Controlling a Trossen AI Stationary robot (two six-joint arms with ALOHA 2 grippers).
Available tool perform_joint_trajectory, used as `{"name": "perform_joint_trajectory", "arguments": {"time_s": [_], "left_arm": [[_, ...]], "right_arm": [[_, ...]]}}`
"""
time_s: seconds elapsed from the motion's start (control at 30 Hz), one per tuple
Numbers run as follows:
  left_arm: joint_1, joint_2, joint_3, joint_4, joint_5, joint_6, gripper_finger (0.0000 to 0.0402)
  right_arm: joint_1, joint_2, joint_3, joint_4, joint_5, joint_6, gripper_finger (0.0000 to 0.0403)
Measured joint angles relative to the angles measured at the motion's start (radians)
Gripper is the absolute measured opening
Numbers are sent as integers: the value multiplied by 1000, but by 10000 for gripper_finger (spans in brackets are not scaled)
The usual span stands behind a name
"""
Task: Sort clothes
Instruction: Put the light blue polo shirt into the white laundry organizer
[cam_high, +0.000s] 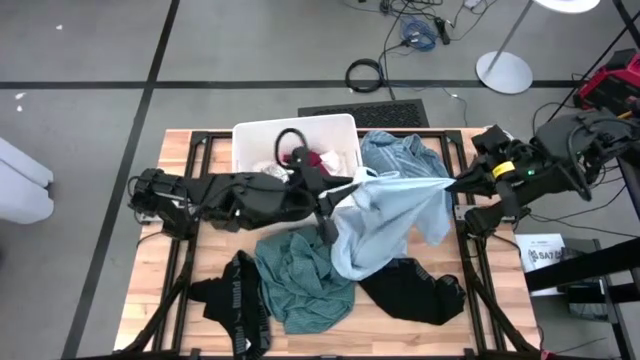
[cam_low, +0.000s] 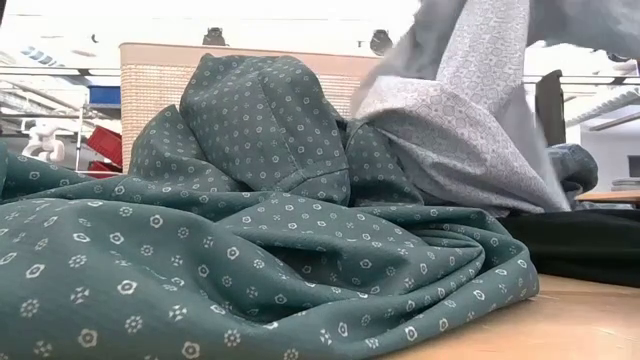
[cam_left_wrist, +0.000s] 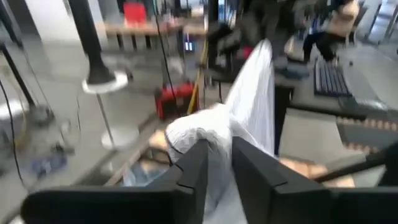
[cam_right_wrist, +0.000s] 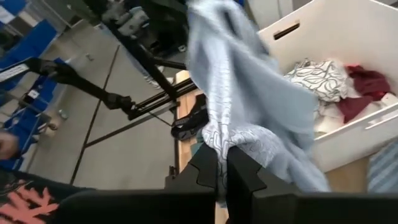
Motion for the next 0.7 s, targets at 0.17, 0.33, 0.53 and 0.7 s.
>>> {"name": "perform_joint_trajectory", "arguments": {"time_s": [0.17,0.33,0.53,0.7], "left_arm": [[47,0,0,-229,79,-153,142],[53,0,0,-314,96,-124,167],[72,1,-44,-201,267,-100,169],[118,2,-117,14,496,-94,169]], "right_arm": [[0,-44,0,0,-35,-3,0],[0,-98,0,54,-105,-44,0],[0,-111,0,310,-262,-150,0],[0,-82,0,629,-219,-166,0]]}}
